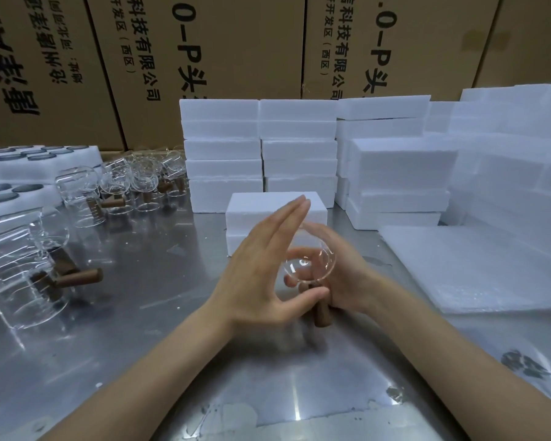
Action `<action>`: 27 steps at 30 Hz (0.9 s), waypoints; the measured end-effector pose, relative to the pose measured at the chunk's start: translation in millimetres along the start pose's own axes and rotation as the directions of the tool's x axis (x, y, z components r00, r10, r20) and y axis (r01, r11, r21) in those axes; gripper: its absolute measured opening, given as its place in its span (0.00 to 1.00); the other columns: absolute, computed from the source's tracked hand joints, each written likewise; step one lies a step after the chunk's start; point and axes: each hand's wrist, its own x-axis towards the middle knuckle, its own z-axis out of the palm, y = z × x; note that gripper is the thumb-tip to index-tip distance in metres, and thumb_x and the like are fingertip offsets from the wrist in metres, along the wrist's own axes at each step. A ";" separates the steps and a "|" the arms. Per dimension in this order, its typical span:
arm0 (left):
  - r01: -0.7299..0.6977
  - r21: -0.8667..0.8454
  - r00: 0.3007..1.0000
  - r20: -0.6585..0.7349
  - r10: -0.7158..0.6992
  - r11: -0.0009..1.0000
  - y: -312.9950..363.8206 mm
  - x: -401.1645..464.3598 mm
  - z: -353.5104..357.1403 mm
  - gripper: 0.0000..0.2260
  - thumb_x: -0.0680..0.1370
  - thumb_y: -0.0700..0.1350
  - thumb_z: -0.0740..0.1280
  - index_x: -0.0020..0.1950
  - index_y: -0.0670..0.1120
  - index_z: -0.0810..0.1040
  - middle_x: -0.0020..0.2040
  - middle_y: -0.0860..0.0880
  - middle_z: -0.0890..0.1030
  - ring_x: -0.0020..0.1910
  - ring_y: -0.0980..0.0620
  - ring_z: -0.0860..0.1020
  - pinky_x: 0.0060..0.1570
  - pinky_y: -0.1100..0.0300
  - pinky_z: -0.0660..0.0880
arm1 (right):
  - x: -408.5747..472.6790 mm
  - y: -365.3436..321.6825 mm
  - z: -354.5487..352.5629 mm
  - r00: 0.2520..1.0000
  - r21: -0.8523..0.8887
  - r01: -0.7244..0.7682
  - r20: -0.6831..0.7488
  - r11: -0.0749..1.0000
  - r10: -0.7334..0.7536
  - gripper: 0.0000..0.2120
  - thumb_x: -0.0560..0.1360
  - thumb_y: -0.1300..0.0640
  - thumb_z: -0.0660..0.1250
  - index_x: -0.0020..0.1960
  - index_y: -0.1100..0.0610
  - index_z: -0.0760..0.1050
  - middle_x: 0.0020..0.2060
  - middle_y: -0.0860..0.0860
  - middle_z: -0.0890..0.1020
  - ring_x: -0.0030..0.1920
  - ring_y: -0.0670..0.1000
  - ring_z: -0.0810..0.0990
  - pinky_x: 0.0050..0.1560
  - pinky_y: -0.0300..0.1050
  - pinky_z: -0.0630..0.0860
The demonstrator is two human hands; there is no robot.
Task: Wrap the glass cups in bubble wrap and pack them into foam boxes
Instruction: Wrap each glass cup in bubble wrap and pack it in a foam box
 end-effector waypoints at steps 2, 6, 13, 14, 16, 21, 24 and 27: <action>0.093 -0.064 0.996 0.017 -0.092 0.994 2.9 -1.9 2.3 0.39 0.70 0.57 0.70 0.76 0.47 0.57 0.72 0.51 0.70 0.70 0.55 0.69 0.66 0.57 0.69 | -3.2 -2.4 3.2 0.999 -0.002 -0.037 0.028 0.999 0.037 0.26 0.71 0.36 0.62 0.41 0.58 0.81 0.32 0.55 0.79 0.28 0.53 0.77 0.28 0.40 0.68; 0.174 -0.118 0.982 -0.047 -0.181 0.978 3.1 -1.3 8.9 0.32 0.68 0.59 0.71 0.69 0.50 0.70 0.61 0.56 0.78 0.61 0.60 0.75 0.59 0.60 0.74 | -6.0 -4.5 8.3 0.999 0.135 -0.043 -0.022 0.990 0.047 0.26 0.75 0.37 0.59 0.53 0.60 0.76 0.33 0.57 0.83 0.29 0.55 0.81 0.29 0.40 0.76; 0.480 -0.061 0.832 -0.283 -0.476 0.875 -27.8 -3.8 12.5 0.30 0.63 0.60 0.77 0.57 0.51 0.68 0.52 0.54 0.75 0.51 0.54 0.74 0.49 0.60 0.71 | 0.9 0.3 4.5 0.975 -0.044 0.000 -0.223 0.999 -0.010 0.33 0.76 0.30 0.49 0.53 0.56 0.78 0.34 0.50 0.79 0.29 0.50 0.76 0.28 0.41 0.75; 0.502 -0.072 0.812 -0.304 -0.498 0.862 -30.7 -3.9 12.2 0.29 0.62 0.60 0.76 0.55 0.52 0.67 0.51 0.54 0.74 0.50 0.53 0.74 0.48 0.60 0.70 | 1.8 1.0 5.8 0.975 -0.070 0.004 -0.223 0.998 -0.020 0.32 0.76 0.30 0.49 0.50 0.55 0.78 0.34 0.50 0.78 0.28 0.49 0.74 0.26 0.39 0.73; 0.510 -0.084 0.800 -0.321 -0.508 0.856 -33.5 -4.8 12.3 0.29 0.62 0.61 0.75 0.54 0.53 0.65 0.50 0.54 0.73 0.50 0.54 0.73 0.47 0.62 0.68 | 4.5 3.7 8.5 0.973 -0.108 0.027 -0.224 0.994 -0.051 0.28 0.76 0.31 0.50 0.44 0.52 0.78 0.29 0.48 0.75 0.25 0.47 0.69 0.24 0.36 0.68; 0.483 -0.240 0.820 -0.213 -0.531 0.842 -27.9 -2.8 17.7 0.36 0.61 0.67 0.74 0.60 0.53 0.64 0.57 0.60 0.73 0.60 0.60 0.73 0.58 0.65 0.69 | 11.2 11.7 7.5 0.943 -0.137 0.172 -0.263 0.976 -0.203 0.15 0.80 0.44 0.58 0.40 0.51 0.73 0.24 0.45 0.66 0.23 0.44 0.61 0.23 0.36 0.60; 0.472 -0.351 0.833 -0.122 -0.539 0.809 -26.5 -1.9 21.9 0.39 0.61 0.66 0.72 0.67 0.55 0.65 0.60 0.66 0.72 0.63 0.67 0.70 0.59 0.73 0.66 | 13.9 12.0 5.0 0.905 -0.117 0.244 -0.329 0.963 -0.269 0.15 0.80 0.47 0.58 0.38 0.52 0.71 0.24 0.44 0.64 0.22 0.43 0.59 0.22 0.36 0.57; 0.506 -0.404 0.813 -0.071 -0.578 0.762 -26.7 0.5 25.2 0.40 0.60 0.66 0.72 0.68 0.57 0.67 0.59 0.61 0.76 0.63 0.64 0.72 0.57 0.69 0.69 | 16.4 12.0 2.9 0.861 -0.150 0.280 -0.397 0.948 -0.317 0.13 0.81 0.50 0.57 0.39 0.54 0.71 0.24 0.44 0.66 0.22 0.43 0.58 0.22 0.36 0.56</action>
